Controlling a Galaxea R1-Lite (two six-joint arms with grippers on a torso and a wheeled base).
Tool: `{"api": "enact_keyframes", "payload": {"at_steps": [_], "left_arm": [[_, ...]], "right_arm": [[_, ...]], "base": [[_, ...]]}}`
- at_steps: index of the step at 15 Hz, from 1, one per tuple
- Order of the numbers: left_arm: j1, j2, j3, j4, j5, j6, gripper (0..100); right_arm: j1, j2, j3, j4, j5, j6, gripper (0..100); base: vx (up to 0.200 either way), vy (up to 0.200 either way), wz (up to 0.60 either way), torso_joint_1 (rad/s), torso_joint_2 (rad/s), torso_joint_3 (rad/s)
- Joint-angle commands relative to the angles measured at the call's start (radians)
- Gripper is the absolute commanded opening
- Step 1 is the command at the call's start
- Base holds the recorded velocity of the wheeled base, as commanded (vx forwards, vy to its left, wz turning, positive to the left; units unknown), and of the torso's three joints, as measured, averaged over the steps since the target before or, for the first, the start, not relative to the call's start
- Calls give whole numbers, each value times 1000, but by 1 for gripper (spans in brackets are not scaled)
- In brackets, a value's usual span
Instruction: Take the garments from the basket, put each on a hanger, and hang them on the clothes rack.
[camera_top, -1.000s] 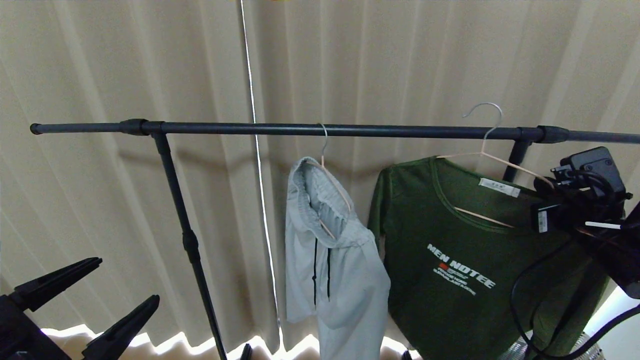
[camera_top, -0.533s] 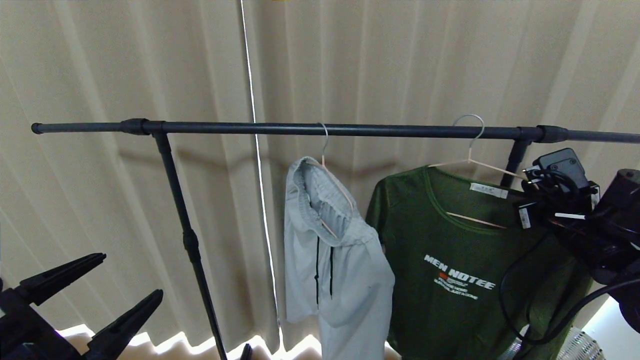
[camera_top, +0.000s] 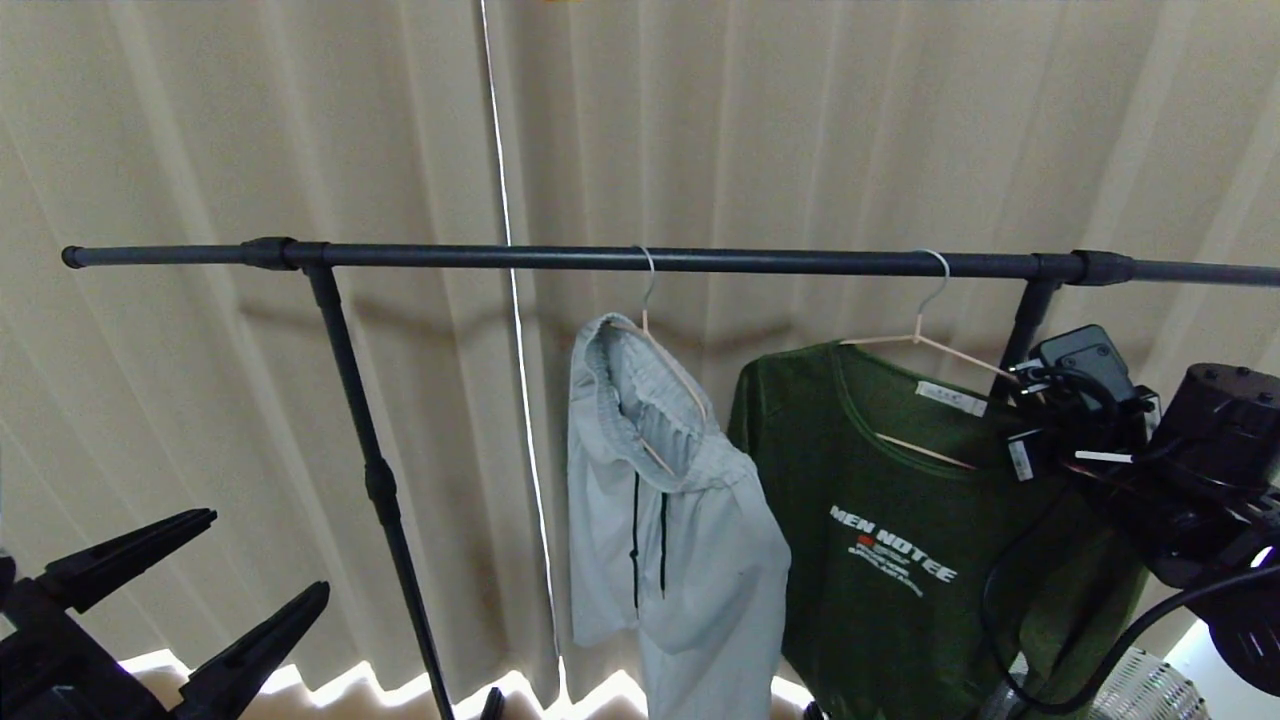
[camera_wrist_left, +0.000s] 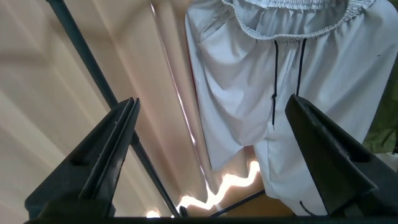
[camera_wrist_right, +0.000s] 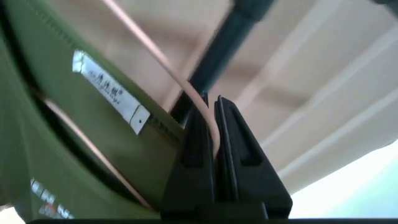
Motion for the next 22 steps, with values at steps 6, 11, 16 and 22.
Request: {"api": "enact_keyframes", "payload": {"at_steps": [6,11,16,22], "left_arm": [[10,8,-5,0,2,-4,100],[87,96,-11,-5,2,0,100],[90,97,-5,-5,2,1,100],[90,99,-3,-5,0,3,100]], "right_arm": [[61,-46,80,-9,13,8,100],[59,-62,174,-164,89,19,100],[59,-66,215,-243,205,97,100],[56,-75,304,-348,323,138,100]], "base": [[0,0,0,0,0,0],[0,0,0,0,0,0],[0,0,0,0,0,0],[0,0,0,0,0,0]]}}
